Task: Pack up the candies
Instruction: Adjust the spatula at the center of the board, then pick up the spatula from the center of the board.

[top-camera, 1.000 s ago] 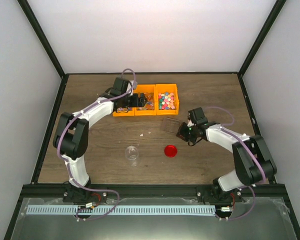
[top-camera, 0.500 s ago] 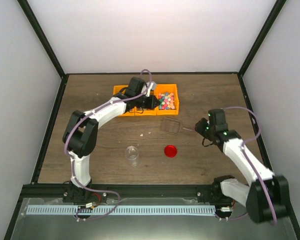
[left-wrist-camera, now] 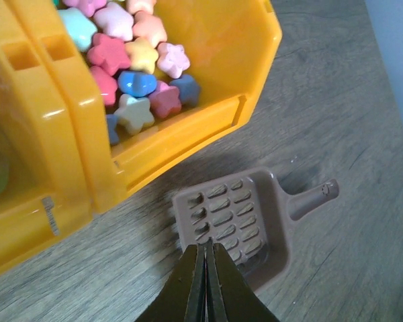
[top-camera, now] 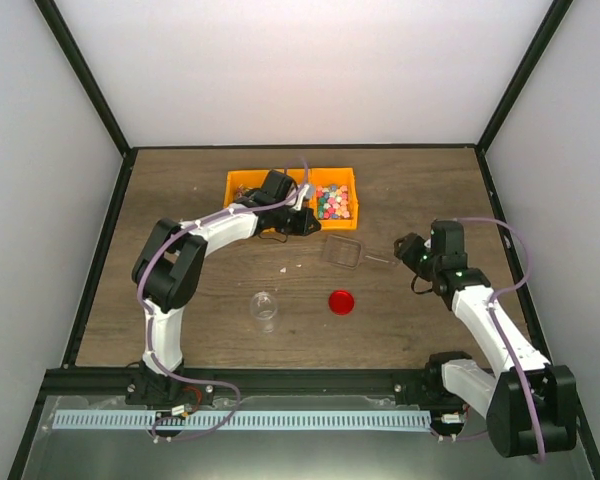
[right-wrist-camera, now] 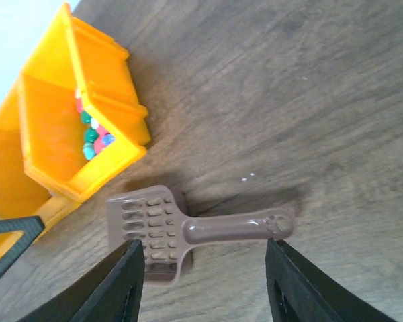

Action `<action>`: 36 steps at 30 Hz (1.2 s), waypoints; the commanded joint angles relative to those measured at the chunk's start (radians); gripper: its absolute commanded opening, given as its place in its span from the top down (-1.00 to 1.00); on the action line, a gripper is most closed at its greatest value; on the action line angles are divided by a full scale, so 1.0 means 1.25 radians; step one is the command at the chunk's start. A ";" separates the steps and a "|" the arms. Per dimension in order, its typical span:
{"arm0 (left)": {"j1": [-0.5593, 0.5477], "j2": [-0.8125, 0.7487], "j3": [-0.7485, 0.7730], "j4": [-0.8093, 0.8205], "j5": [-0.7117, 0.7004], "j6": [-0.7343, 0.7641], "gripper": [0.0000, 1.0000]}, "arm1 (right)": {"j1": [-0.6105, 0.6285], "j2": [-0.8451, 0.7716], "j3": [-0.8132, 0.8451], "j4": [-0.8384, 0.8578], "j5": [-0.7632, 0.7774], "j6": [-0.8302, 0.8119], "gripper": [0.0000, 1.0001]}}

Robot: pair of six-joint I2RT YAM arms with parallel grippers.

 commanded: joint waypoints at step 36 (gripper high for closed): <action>-0.035 0.142 -0.001 0.037 0.085 -0.001 0.92 | -0.025 0.053 -0.005 0.018 -0.124 -0.063 0.70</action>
